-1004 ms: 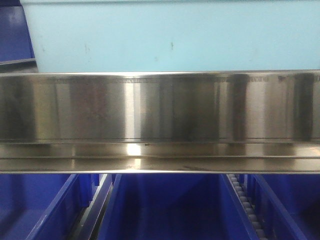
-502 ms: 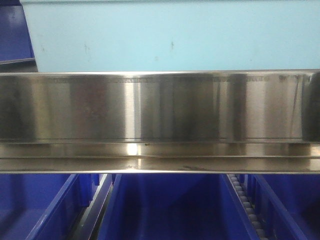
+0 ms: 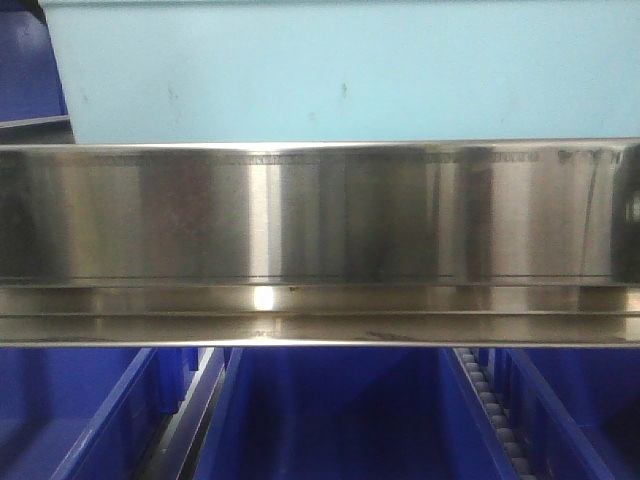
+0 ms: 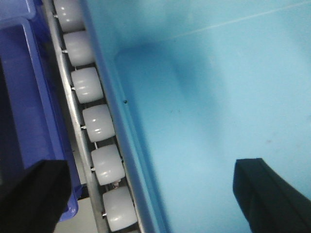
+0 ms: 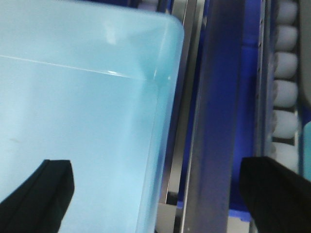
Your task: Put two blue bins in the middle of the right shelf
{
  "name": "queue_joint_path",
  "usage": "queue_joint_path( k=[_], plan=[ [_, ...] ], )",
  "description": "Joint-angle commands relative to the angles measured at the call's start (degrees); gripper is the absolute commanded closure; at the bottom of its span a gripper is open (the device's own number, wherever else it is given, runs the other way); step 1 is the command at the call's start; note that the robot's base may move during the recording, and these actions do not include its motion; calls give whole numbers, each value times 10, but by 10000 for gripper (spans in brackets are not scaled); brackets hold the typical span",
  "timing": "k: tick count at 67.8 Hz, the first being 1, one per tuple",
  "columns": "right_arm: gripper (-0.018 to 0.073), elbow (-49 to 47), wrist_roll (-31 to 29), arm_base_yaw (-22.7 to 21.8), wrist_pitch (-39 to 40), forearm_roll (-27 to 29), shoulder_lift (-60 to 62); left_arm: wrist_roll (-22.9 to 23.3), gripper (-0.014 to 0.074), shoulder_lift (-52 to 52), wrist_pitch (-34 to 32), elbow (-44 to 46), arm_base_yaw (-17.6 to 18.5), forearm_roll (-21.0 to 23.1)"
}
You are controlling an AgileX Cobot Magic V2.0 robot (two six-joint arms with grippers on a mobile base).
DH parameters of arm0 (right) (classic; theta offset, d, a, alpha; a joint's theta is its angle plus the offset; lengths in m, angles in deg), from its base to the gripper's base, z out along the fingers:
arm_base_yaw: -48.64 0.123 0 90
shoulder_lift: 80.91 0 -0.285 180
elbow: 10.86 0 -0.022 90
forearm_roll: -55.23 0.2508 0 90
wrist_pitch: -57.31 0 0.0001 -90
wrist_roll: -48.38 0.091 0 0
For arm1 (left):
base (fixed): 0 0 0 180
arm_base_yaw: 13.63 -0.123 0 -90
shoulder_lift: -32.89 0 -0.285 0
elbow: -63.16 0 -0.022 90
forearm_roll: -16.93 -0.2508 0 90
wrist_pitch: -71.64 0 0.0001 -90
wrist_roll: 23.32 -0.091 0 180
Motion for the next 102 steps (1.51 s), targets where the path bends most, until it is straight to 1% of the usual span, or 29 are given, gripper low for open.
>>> queue_joint_path(
  k=[1,11,15,16,17,20,24,25,26,28,29,31,32,34,36,40,47,62,83,91,102],
  plan=[
    [-10,11,8,-1,2,-9,-8,10,25,-8,-2,5,2,2],
    [-9,49,12,-1,2,-6,-14,17,77,-17,-2,5,2,2],
    [10,63,12,-1,2,0,-14,18,118,-17,-2,5,2,2],
    [20,69,12,-1,2,0,-14,18,144,-17,-2,5,2,2],
    [40,74,12,-1,2,0,-14,20,185,-17,-2,5,2,2],
    [104,84,12,-1,2,8,-14,20,261,-17,-2,5,2,2],
    [230,91,12,-1,2,16,-14,20,397,-17,-2,5,2,2],
    [246,91,12,-1,2,16,-14,20,429,-17,-2,5,2,2],
    [297,91,12,-1,2,16,-14,20,446,-17,-2,5,2,2],
    [349,91,12,-1,2,16,-14,20,530,-17,-2,5,2,2],
    [385,91,12,-1,2,16,-14,20,547,-17,-2,5,2,2],
    [456,91,12,-1,2,16,-13,20,613,-17,-2,5,2,2],
    [508,91,12,-1,2,16,-13,20,661,-17,-2,5,2,2],
    [559,91,12,-1,2,16,-12,20,709,-17,-2,5,2,2],
    [638,90,12,-1,2,16,-11,20,706,-17,-2,5,2,2],
    [729,88,12,-1,2,16,-9,20,707,-17,-2,5,2,2],
    [713,88,13,-1,5,16,-1,20,707,-17,-2,5,2,2],
    [712,82,14,-1,25,16,27,20,707,-4,-2,5,2,2],
    [712,18,14,-1,21,16,58,21,707,70,-2,8,2,2],
    [712,-16,14,-1,15,16,64,34,707,100,-2,35,2,2],
    [712,-69,14,-1,3,16,69,37,707,119,-2,97,2,2]
  ],
)
